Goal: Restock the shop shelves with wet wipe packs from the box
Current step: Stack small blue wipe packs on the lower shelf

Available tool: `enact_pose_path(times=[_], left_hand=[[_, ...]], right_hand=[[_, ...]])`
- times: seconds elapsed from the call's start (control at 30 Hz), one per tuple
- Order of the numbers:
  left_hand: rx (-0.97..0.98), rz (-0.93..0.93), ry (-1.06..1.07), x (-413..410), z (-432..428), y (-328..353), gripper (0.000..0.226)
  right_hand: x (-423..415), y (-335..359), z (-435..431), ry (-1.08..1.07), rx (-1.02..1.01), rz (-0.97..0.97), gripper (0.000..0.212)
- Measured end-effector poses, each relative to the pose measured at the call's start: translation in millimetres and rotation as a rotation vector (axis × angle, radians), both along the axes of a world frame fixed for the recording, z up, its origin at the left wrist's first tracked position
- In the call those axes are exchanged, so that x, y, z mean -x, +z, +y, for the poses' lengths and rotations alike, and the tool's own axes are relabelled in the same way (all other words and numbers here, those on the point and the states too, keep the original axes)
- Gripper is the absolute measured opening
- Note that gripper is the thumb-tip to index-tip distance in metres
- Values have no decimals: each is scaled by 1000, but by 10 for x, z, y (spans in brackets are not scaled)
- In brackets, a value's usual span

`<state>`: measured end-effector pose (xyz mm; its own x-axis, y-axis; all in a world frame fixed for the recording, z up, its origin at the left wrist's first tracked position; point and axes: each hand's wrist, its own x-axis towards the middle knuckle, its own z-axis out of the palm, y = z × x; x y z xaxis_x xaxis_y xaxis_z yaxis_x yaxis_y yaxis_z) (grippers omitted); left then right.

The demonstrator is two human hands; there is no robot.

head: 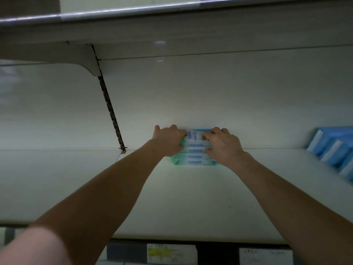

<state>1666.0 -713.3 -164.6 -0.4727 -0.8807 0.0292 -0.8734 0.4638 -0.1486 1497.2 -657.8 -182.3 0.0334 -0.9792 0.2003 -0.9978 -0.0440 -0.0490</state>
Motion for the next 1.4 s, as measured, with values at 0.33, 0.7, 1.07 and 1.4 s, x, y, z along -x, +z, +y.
enact_pose_path(times=[0.33,0.7,1.07,1.4], left_hand=[[125,21,225,-178,415,41,49],[122,87,699,-1309,1802,-32,47],[70,76,1228,-2514,4037,-128,43],[19,91,1706,-3018,6637,-458,44]], right_hand=[[-363,185,119,209,71,67,38],[-1681,175,889,682,72,33,34],[-3352,77,2533,1180,5,57,32],[-4259,-201,4961,1586,-30,21,32]])
